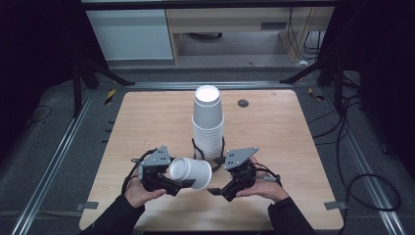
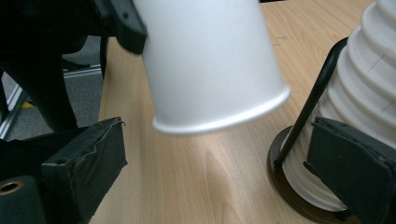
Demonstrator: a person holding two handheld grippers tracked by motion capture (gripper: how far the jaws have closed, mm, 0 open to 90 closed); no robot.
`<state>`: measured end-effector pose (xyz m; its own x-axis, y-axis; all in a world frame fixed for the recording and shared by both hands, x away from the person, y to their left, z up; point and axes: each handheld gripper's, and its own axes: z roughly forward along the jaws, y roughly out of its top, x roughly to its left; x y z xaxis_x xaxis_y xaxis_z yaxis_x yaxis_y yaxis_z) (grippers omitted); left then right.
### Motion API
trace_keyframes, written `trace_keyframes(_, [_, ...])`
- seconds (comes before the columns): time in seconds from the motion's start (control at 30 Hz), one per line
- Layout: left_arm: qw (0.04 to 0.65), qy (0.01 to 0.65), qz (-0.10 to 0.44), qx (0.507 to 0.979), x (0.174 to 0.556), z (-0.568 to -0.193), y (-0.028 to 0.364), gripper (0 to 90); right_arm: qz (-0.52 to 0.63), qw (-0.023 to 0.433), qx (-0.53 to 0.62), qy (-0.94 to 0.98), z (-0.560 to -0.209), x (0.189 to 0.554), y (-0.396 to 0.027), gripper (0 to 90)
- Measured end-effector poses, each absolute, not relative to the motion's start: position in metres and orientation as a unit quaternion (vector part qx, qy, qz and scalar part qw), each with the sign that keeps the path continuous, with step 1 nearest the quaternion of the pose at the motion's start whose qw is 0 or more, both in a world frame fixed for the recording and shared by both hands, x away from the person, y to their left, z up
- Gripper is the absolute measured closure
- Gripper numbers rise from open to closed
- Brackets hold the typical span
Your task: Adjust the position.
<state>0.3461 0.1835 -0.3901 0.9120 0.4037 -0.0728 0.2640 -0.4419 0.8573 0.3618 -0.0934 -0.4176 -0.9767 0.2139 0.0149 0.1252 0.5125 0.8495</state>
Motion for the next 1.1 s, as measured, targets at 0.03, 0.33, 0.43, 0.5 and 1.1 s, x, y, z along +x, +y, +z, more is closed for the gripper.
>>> trace_keyframes(0.03, [0.495, 0.198, 0.072, 0.843, 0.346, -0.39, 0.185, 20.2, 0.484, 0.045, 0.098, 0.868, -0.418, 0.362, -0.093, 4.7])
trace_keyframes(0.33, [0.519, 0.185, 0.051, 0.833, 0.341, -0.39, 0.18, 20.1, 0.487, 0.027, 0.095, 0.868, -0.423, 0.361, -0.087, 4.5])
trace_keyframes(0.43, [0.516, 0.175, 0.047, 0.837, 0.338, -0.393, 0.173, 20.1, 0.487, 0.022, 0.094, 0.868, -0.425, 0.361, -0.084, 4.5])
trace_keyframes(0.5, [0.516, 0.17, 0.044, 0.839, 0.337, -0.394, 0.17, 20.2, 0.485, 0.019, 0.092, 0.869, -0.426, 0.361, -0.082, 4.6])
trace_keyframes(1.1, [0.521, 0.153, 0.031, 0.839, 0.333, -0.395, 0.165, 20.7, 0.49, -0.01, 0.085, 0.868, -0.435, 0.36, -0.074, 9.2])
